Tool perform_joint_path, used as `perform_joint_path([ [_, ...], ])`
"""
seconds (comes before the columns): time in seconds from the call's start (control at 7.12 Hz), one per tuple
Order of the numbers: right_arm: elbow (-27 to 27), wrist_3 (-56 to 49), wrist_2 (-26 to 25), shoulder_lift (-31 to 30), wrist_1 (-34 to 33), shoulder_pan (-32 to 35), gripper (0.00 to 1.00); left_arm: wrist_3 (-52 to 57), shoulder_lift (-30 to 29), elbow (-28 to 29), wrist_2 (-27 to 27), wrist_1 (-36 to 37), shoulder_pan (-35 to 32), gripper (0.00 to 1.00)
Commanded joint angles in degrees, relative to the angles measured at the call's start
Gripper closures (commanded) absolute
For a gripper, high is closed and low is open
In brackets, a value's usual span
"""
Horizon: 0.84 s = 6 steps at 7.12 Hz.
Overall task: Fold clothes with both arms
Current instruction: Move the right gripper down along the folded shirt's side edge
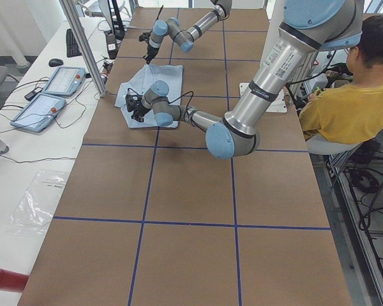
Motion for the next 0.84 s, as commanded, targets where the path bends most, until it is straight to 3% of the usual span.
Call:
perform_joint_path([
  [0.0,1.62,0.18,0.42,-0.26,0.51,0.17,0.00,2.47,0.62,0.41,-0.24,-2.40,-0.07,0.51],
  [0.14,9.81,0.44,3.99,-4.88,0.95,0.61,0.00,6.58,1.06,0.14,-0.33,-3.63,-0.24,0.45],
  [0.42,27.38,5.06,7.36,-18.65,0.95,-0.60,0.00,6.80,1.68,-0.12,-0.41,-4.96,-0.24,0.43],
  [0.7,34.14,12.53,5.96,-25.47,1.13,-6.21,0.00,6.80,1.68,-0.74,-0.41,-4.96,-0.07,0.42],
])
